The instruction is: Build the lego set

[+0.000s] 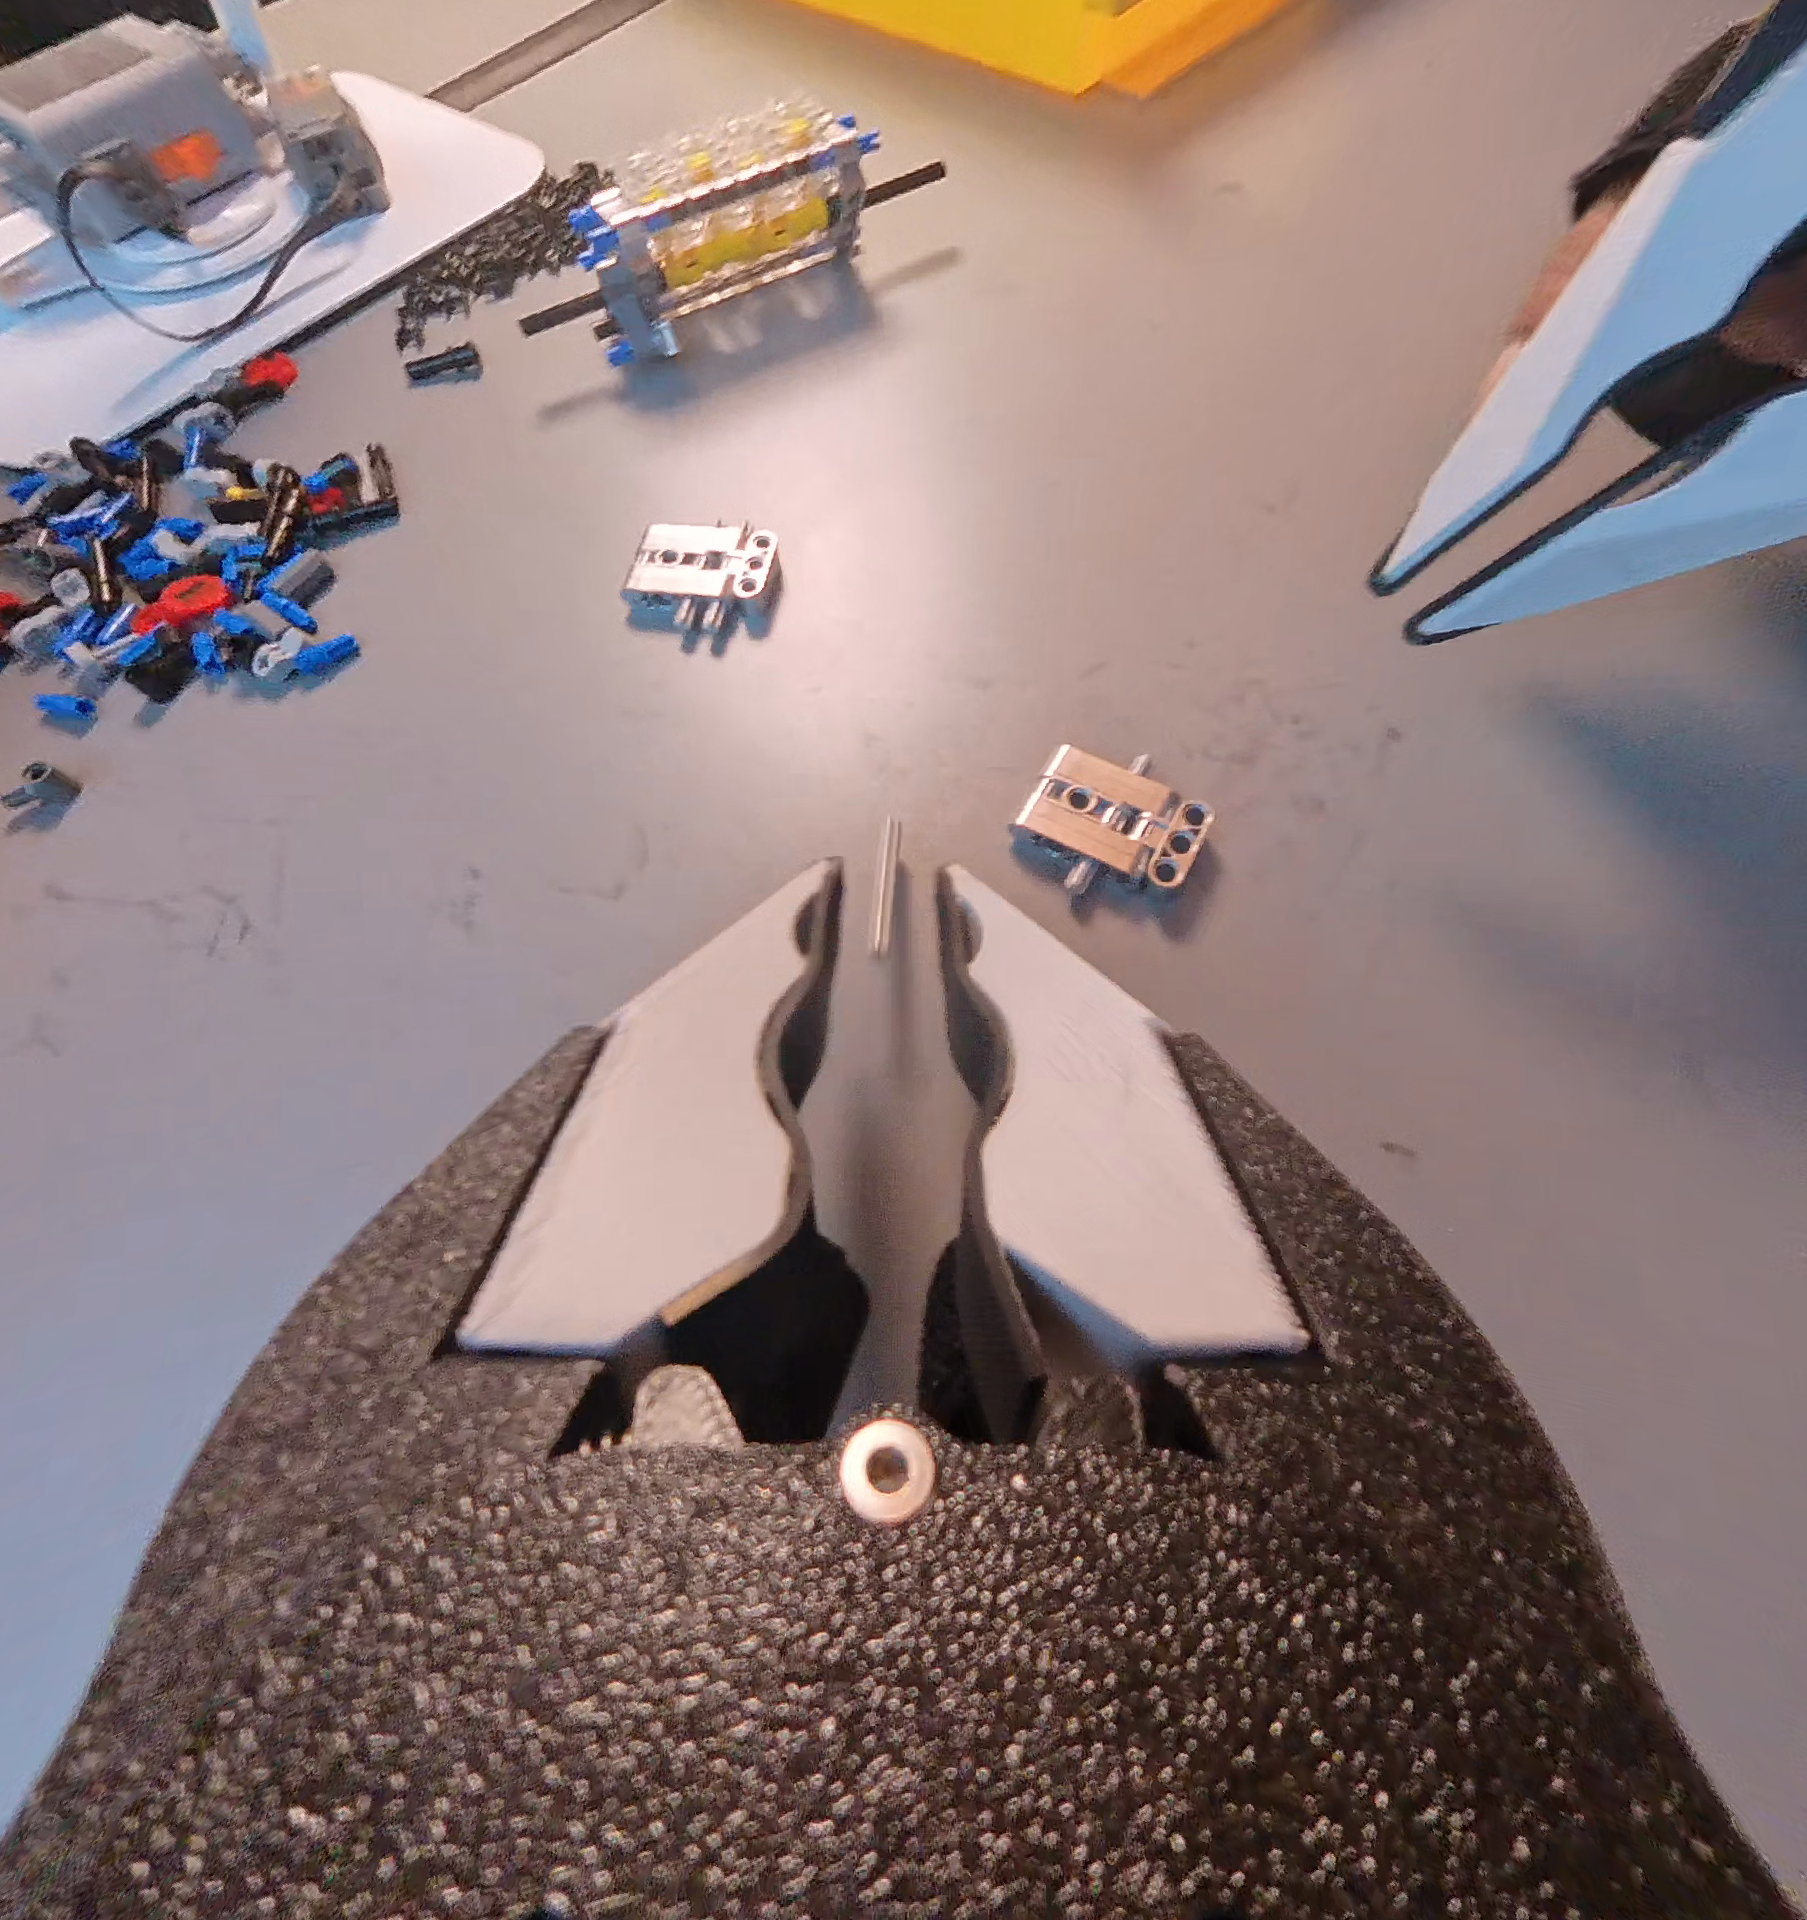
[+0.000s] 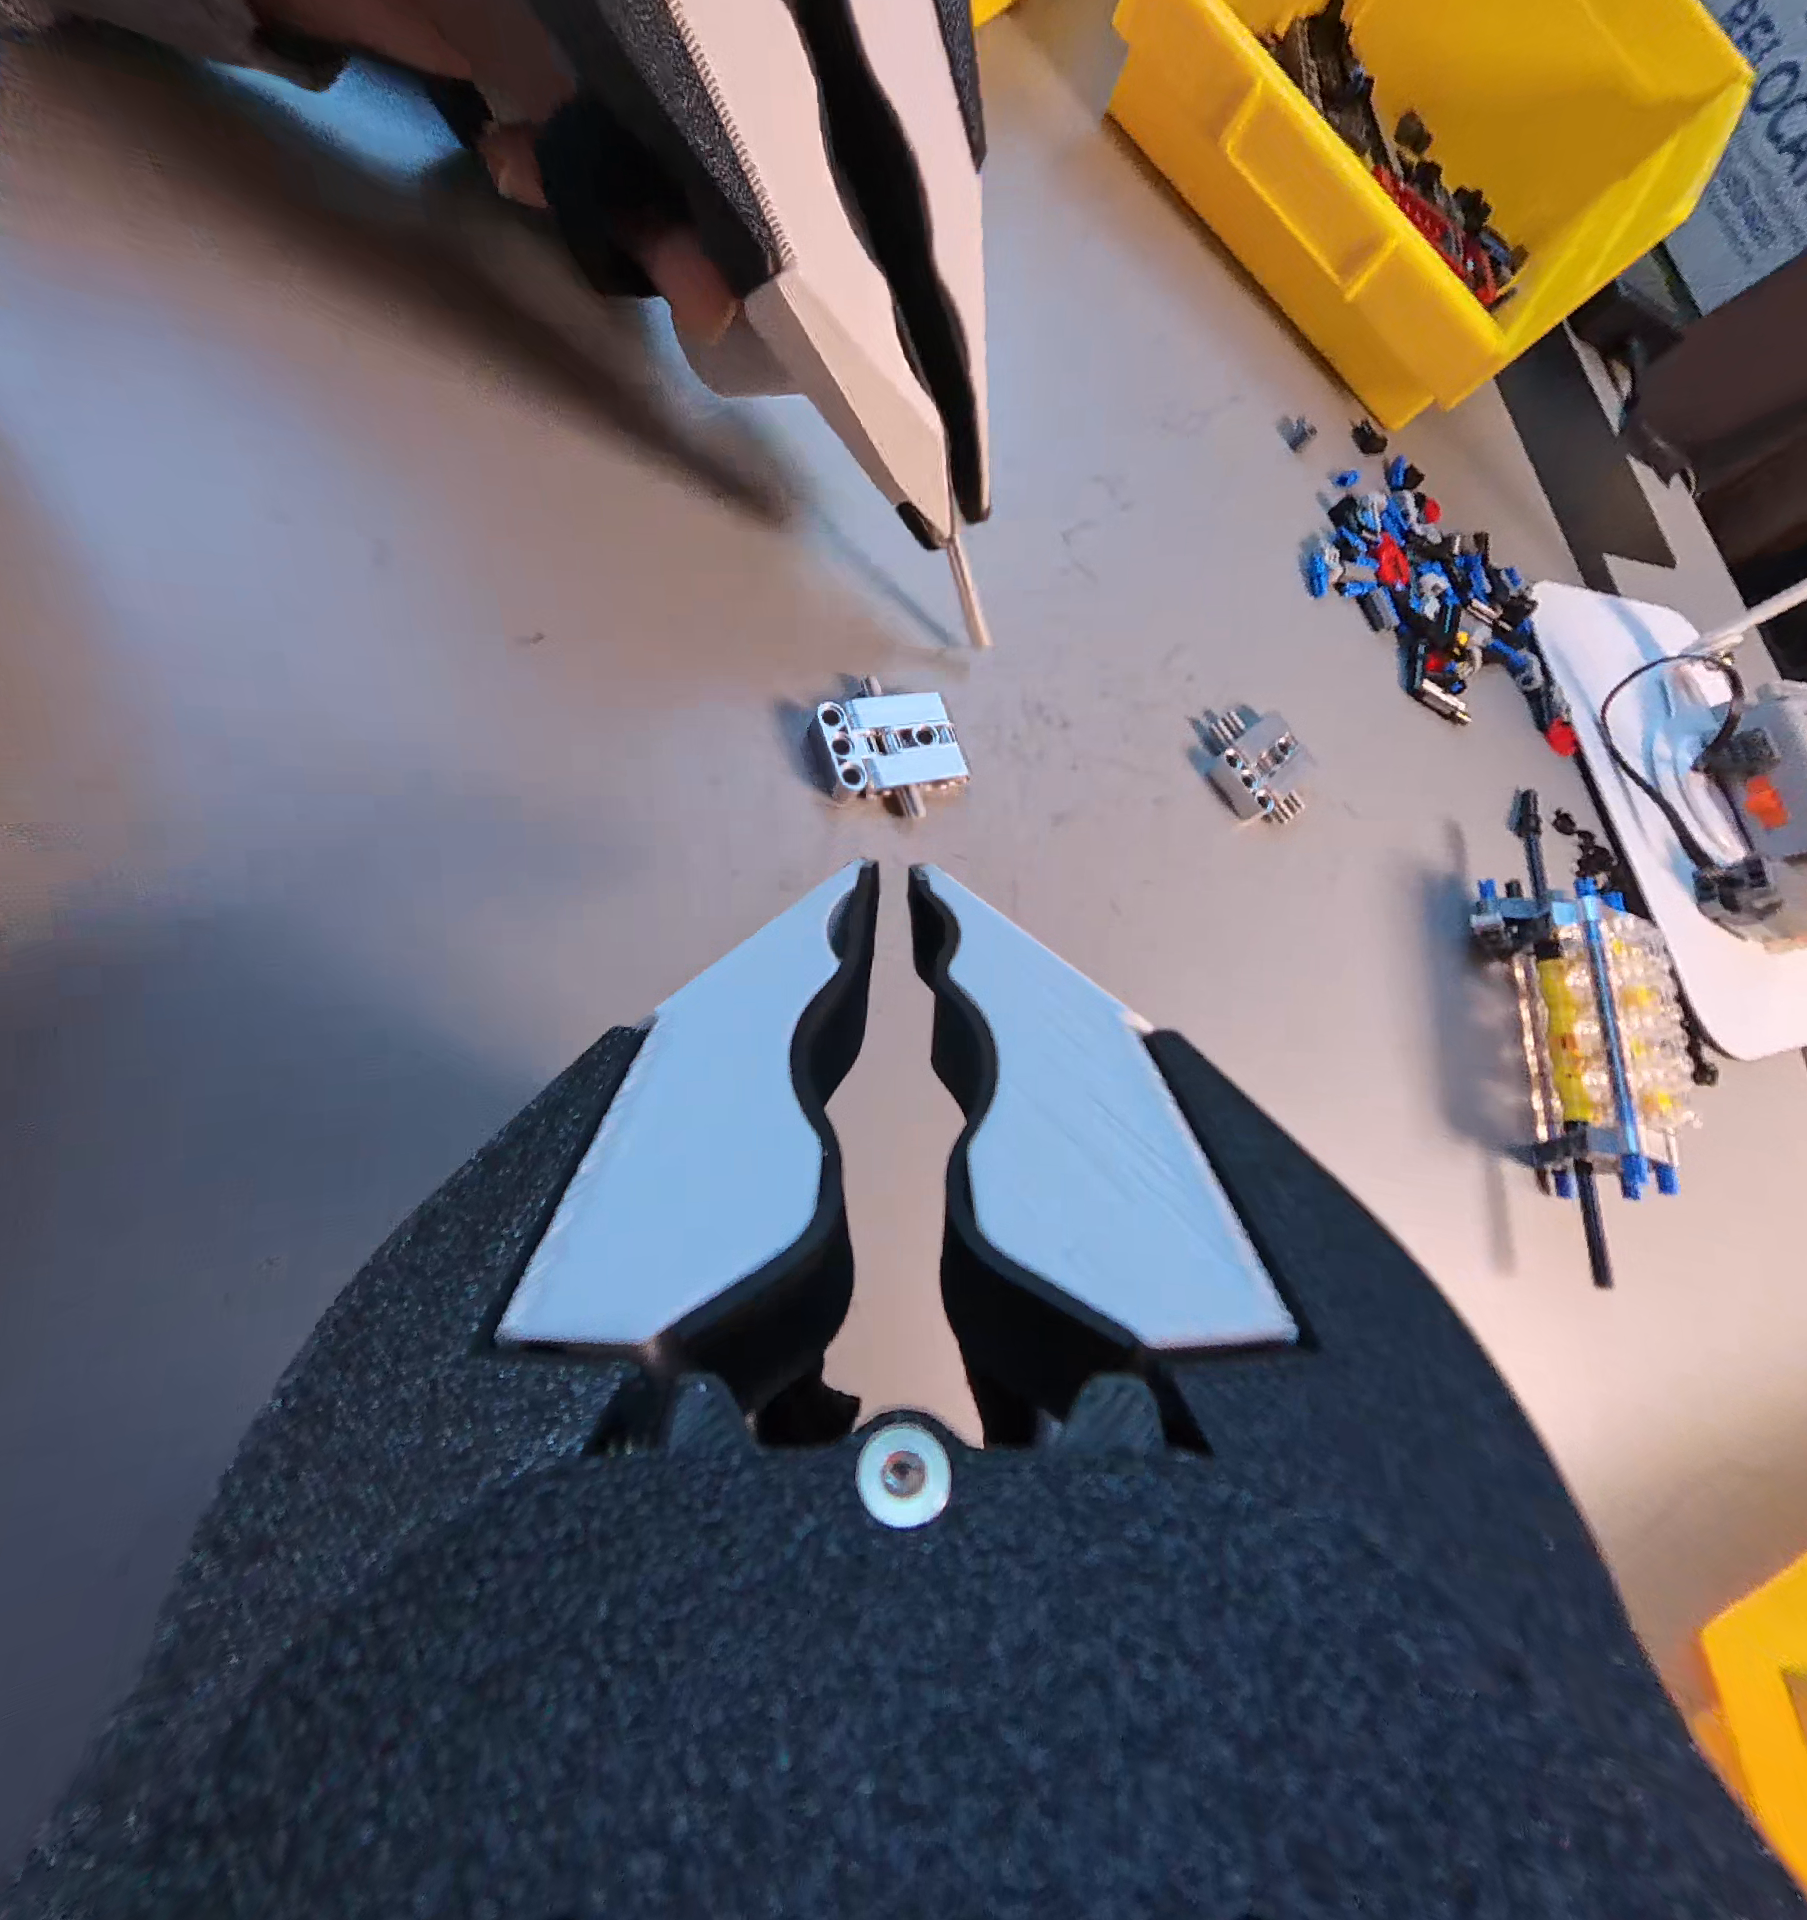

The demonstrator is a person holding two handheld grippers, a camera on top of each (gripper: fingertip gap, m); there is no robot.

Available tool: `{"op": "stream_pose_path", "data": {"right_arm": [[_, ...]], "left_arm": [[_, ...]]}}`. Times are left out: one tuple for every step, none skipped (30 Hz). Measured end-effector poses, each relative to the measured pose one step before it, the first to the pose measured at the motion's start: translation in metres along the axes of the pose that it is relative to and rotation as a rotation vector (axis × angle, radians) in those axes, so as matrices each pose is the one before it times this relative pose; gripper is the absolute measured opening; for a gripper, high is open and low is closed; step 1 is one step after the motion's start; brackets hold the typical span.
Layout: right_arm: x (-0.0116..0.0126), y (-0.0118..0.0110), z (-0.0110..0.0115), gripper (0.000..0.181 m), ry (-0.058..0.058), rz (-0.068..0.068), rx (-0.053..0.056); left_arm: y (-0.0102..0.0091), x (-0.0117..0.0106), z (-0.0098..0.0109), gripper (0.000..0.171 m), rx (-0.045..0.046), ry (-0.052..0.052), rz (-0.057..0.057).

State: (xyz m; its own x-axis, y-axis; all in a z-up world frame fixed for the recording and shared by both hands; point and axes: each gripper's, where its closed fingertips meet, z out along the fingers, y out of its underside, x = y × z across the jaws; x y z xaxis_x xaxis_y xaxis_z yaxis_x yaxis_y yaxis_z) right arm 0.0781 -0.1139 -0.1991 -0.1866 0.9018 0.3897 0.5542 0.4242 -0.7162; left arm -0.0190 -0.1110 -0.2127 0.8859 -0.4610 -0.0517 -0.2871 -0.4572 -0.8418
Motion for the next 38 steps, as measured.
{"op": "stream_pose_path", "data": {"right_arm": [[0.00111,0.00170,-0.00154,0.004,0.0139,0.0055,-0.0035],[0.00168,0.00146,-0.00173,0.005,0.0146,0.0057,-0.0074],[0.00166,0.00181,-0.00162,0.007,0.0132,0.0112,-0.0105],[0.00155,0.00160,-0.00149,0.009,0.0116,0.0143,-0.0086],[0.00088,0.00134,-0.00142,0.011,0.0097,0.0103,-0.0057],[0.00087,0.00098,-0.00154,0.014,0.0120,0.0073,-0.0039],[0.00173,0.00091,-0.00143,0.017,0.0173,0.0091,-0.0041],[0.00154,0.00104,-0.00117,0.020,0.0163,0.0132,-0.0066],[0.00065,0.00116,-0.00095,0.023,0.0100,0.0165,-0.0088],[-0.00055,0.00112,-0.00067,0.026,0.0043,0.0188,-0.0093],[-0.00184,0.00162,-0.00009,0.030,-0.0022,0.0210,-0.0126],[-0.00342,0.00231,0.00064,0.037,-0.0093,0.0207,-0.0172],[-0.00320,0.00156,0.00084,0.042,-0.0024,0.0164,-0.0144],[-0.00173,0.00048,0.00083,0.048,0.0138,0.0032,-0.0087],[-0.00055,-0.00168,0.00060,0.054,0.0276,0.0009,-0.0029],[-0.00273,-0.00471,0.00031,0.063,0.0141,0.0070,0.0064],[-0.00552,-0.00820,0.00024,0.070,-0.0045,0.0054,0.0188],[-0.00537,-0.01198,0.00014,0.076,-0.0034,0.0085,0.0339],[-0.00427,-0.01348,0.00073,0.079,0.0034,0.0100,0.0386],[-0.00351,-0.01320,0.00148,0.085,0.0060,0.0090,0.0354],[-0.00268,-0.01229,0.00239,0.094,0.0111,0.0118,0.0340],[-0.00166,-0.01089,0.00275,0.103,0.0162,0.0197,0.0319],[-0.00191,-0.00902,0.00281,0.110,0.0124,0.0284,0.0303],[-0.00315,-0.00720,0.00280,0.115,0.0031,0.0404,0.0295],[-0.00478,-0.00593,0.00259,0.118,-0.0084,0.0503,0.0294],[-0.00582,-0.00472,0.00259,0.121,-0.0140,0.0520,0.0285],[-0.00596,-0.00466,0.00187,0.121,-0.0105,0.0458,0.0321],[-0.00676,-0.00437,0.00116,0.121,-0.0088,0.0333,0.0340],[-0.00764,-0.00410,0.00028,0.119,-0.0077,0.0208,0.0318],[-0.00806,-0.00599,-0.00143,0.112,-0.0051,0.0074,0.0385],[-0.01173,-0.01002,-0.00329,0.092,-0.0241,-0.0089,0.0562],[-0.01572,-0.01293,-0.00368,0.060,-0.0469,-0.0239,0.0613],[-0.01514,-0.01330,-0.00221,0.030,-0.0444,-0.0343,0.0487],[-0.01159,-0.01161,0.00088,0.016,-0.0252,-0.0379,0.0284],[-0.00860,-0.00771,0.00319,0.012,-0.0146,-0.0396,-0.0002],[-0.00691,-0.00373,0.00444,0.008,-0.0138,-0.0381,-0.0231],[-0.00352,-0.00230,0.00442,0.007,-0.0004,-0.0267,-0.0253],[-0.00241,-0.00190,0.00391,0.004,-0.0009,-0.0152,-0.0173]], "left_arm": [[0.00090,-0.00423,0.00209,0.032,-0.01033,-0.0232,-0.0066],[-0.00083,-0.00301,0.00040,0.039,0.00238,-0.0197,-0.0018],[-0.00223,-0.00107,-0.00110,0.042,0.01292,-0.0111,-0.0019],[-0.00211,0.00076,-0.00184,0.044,0.01369,-0.0003,-0.0048],[-0.00130,0.00180,-0.00218,0.046,0.01060,0.0046,-0.0059],[-0.00029,0.00211,-0.00256,0.046,0.00687,0.0043,-0.0047],[0.00081,0.00188,-0.00264,0.047,0.00283,-0.0006,-0.0037],[0.00139,0.00230,-0.00288,0.048,0.00130,-0.0022,-0.0013],[0.00149,0.00326,-0.00307,0.048,0.00099,0.0005,-0.0011],[0.00150,0.00379,-0.00326,0.050,0.00178,0.0010,-0.0026],[0.00100,0.00399,-0.00334,0.051,0.00366,-0.0003,-0.0033],[0.00096,0.00335,-0.00350,0.052,0.00378,-0.0043,-0.0030],[0.00076,0.00187,-0.00363,0.055,0.00438,-0.0116,-0.0057],[-0.00003,0.00114,-0.00346,0.060,0.00820,-0.0122,-0.0136],[-0.00076,0.00109,-0.00296,0.066,0.01077,-0.0063,-0.0235],[-0.00053,0.00016,-0.00212,0.070,0.00738,-0.0064,-0.0273],[0.00048,-0.00243,-0.00102,0.075,0.00055,-0.0182,-0.0228],[0.00149,-0.00592,0.00014,0.082,-0.00777,-0.0358,-0.0193],[0.00177,-0.00904,0.00107,0.092,-0.01238,-0.0510,-0.0246],[0.00199,-0.01055,0.00181,0.103,-0.01311,-0.0551,-0.0329],[0.00260,-0.00922,0.00203,0.112,-0.01763,-0.0442,-0.0307],[0.00201,-0.00850,0.00174,0.122,-0.01536,-0.0384,-0.0249],[-0.00022,-0.00841,0.00122,0.127,-0.00277,-0.0385,-0.0239],[-0.00160,-0.00741,0.00080,0.129,0.00566,-0.0320,-0.0241],[-0.00139,-0.00548,0.00073,0.132,0.00514,-0.0212,-0.0210],[-0.00106,-0.00322,0.00083,0.135,0.00246,-0.0116,-0.0149],[-0.00115,-0.00165,0.00060,0.136,0.00390,-0.0058,-0.0074],[-0.00136,-0.00094,0.00048,0.136,0.00610,-0.0070,-0.0013],[-0.00141,-0.00020,0.00052,0.136,0.00561,-0.0057,0.0037],[-0.00125,0.00076,0.00076,0.135,0.00403,-0.0027,0.0079],[-0.00108,0.00010,0.00101,0.129,0.00193,-0.0114,0.0161],[-0.00080,-0.00032,0.00147,0.120,-0.00123,-0.0192,0.0258],[-0.00067,0.00097,0.00204,0.112,-0.00421,-0.0151,0.0282],[-0.00126,0.00197,0.00225,0.104,-0.00224,-0.0135,0.0316],[-0.00175,0.00168,0.00241,0.098,-0.00120,-0.0185,0.0389],[-0.00200,0.00103,0.00203,0.091,-0.00110,-0.0235,0.0433],[-0.00265,-0.00037,0.00165,0.080,0.00331,-0.0307,0.0404],[-0.00299,-0.00158,0.00116,0.075,0.00813,-0.0351,0.0363]]}}
